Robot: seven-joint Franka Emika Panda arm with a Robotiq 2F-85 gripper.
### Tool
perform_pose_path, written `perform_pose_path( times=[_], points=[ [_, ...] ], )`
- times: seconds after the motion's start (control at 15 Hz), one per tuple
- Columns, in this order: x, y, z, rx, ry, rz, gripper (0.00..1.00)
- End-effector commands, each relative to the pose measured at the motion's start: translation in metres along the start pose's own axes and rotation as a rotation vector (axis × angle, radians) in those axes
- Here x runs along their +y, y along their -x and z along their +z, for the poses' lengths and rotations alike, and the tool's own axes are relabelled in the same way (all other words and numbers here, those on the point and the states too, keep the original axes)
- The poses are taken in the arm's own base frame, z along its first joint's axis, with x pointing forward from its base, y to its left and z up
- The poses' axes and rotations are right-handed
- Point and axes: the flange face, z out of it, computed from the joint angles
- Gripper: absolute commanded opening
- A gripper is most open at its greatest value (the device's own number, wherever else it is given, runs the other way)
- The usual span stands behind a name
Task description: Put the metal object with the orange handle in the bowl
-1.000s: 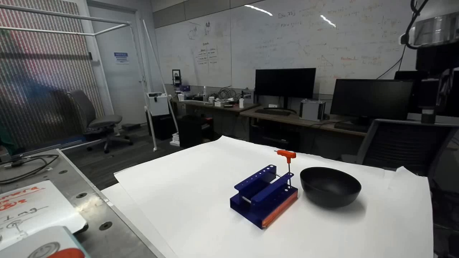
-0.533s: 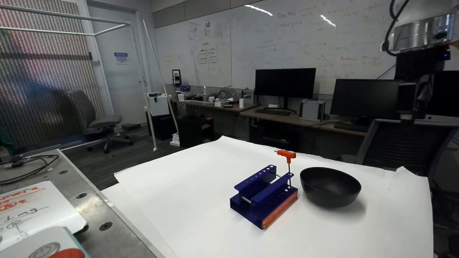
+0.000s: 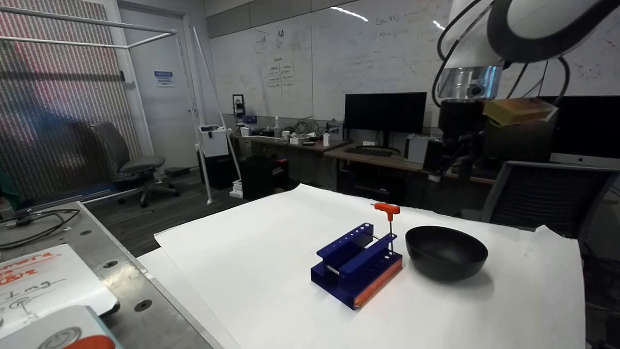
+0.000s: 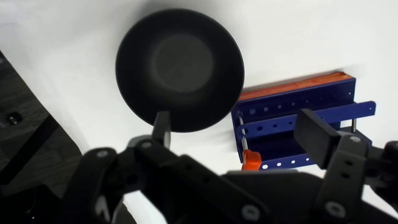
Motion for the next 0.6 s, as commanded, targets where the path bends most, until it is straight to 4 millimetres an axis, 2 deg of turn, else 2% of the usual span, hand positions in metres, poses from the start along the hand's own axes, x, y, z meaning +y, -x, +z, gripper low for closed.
perform_pose_path(
  times=[0.0, 0.2, 0.53],
  points=[
    [-0.02, -0.042, 0.023, 0.047, 0.015, 0.033, 1.0],
    [-0.034, -0.062, 0.047, 0.015, 0.043, 0.03, 1.0],
    [-0.058, -0.088, 0.073, -0.018, 0.068, 0.0, 1.0]
  ],
)
